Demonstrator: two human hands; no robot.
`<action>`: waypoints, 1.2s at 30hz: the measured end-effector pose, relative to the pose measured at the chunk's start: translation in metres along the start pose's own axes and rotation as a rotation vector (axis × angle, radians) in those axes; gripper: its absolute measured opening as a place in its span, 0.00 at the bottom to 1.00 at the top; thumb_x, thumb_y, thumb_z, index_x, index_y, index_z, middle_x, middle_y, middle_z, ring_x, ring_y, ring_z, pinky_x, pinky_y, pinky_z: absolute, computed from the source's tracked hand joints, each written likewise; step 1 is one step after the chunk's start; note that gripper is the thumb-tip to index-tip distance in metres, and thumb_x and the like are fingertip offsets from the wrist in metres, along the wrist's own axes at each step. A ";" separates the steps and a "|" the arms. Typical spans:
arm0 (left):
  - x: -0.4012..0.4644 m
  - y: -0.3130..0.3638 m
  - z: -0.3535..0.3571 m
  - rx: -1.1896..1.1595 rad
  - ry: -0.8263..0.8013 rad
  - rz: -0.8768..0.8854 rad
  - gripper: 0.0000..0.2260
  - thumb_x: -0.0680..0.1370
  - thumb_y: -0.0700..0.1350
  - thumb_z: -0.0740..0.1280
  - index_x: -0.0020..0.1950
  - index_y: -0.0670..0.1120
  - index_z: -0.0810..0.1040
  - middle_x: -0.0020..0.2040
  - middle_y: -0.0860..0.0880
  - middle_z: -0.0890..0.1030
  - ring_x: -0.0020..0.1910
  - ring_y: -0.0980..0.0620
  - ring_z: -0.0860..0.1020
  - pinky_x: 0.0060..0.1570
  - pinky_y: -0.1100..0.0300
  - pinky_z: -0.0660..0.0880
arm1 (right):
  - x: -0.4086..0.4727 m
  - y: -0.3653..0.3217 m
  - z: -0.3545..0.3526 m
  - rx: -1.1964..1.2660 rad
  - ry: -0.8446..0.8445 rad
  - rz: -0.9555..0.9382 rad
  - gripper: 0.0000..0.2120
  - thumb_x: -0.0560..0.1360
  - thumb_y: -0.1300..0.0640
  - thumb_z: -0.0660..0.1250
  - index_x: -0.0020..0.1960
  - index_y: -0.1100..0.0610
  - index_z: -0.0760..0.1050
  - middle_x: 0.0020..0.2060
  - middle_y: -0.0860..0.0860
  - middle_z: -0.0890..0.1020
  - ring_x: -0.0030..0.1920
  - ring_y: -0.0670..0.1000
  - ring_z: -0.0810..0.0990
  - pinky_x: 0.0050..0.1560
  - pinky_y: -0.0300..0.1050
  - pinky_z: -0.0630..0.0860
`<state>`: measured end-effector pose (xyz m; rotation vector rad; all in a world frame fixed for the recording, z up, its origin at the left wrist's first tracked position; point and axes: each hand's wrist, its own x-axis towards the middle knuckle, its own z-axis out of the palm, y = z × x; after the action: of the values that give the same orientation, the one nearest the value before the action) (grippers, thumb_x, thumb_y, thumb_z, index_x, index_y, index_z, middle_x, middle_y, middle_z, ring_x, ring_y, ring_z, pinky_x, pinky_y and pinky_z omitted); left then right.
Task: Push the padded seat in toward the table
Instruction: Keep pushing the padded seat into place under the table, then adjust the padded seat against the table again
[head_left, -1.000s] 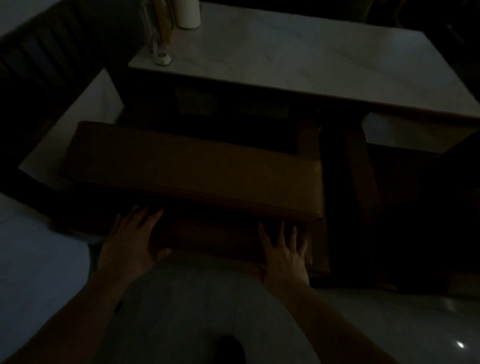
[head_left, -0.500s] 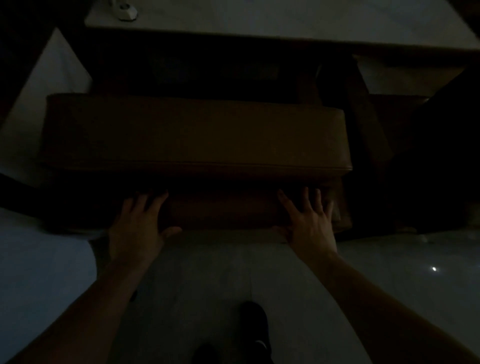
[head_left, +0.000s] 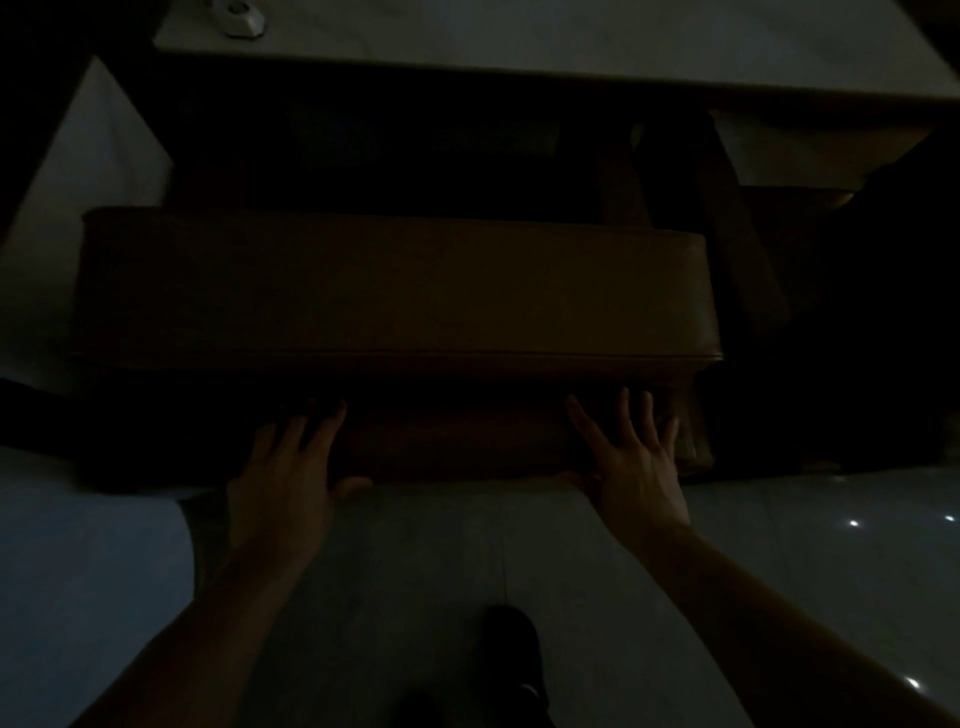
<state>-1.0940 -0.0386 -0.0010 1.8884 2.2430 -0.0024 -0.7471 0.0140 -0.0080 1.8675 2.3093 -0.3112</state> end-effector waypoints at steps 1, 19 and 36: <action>0.001 0.001 -0.001 -0.006 -0.004 -0.011 0.39 0.69 0.61 0.74 0.77 0.53 0.64 0.73 0.42 0.68 0.69 0.34 0.64 0.53 0.35 0.74 | 0.001 -0.001 -0.002 -0.001 -0.003 0.005 0.37 0.77 0.33 0.53 0.79 0.38 0.37 0.80 0.63 0.46 0.78 0.69 0.40 0.74 0.74 0.46; -0.029 0.082 -0.056 -0.120 -0.046 0.177 0.38 0.73 0.72 0.58 0.78 0.59 0.51 0.78 0.49 0.60 0.74 0.44 0.61 0.70 0.45 0.62 | -0.063 -0.023 -0.074 0.258 -0.072 -0.014 0.39 0.76 0.34 0.63 0.80 0.42 0.49 0.81 0.56 0.48 0.80 0.61 0.49 0.76 0.60 0.57; -0.111 0.403 -0.048 -0.210 -0.158 0.390 0.34 0.77 0.68 0.58 0.78 0.60 0.50 0.79 0.54 0.56 0.76 0.48 0.57 0.71 0.51 0.62 | -0.210 0.316 -0.110 0.299 -0.009 0.235 0.33 0.76 0.36 0.63 0.78 0.40 0.57 0.78 0.55 0.60 0.78 0.58 0.59 0.73 0.52 0.65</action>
<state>-0.6911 -0.0678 0.1170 2.0897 1.6749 0.1329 -0.3927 -0.0923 0.1302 2.2425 2.1004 -0.6609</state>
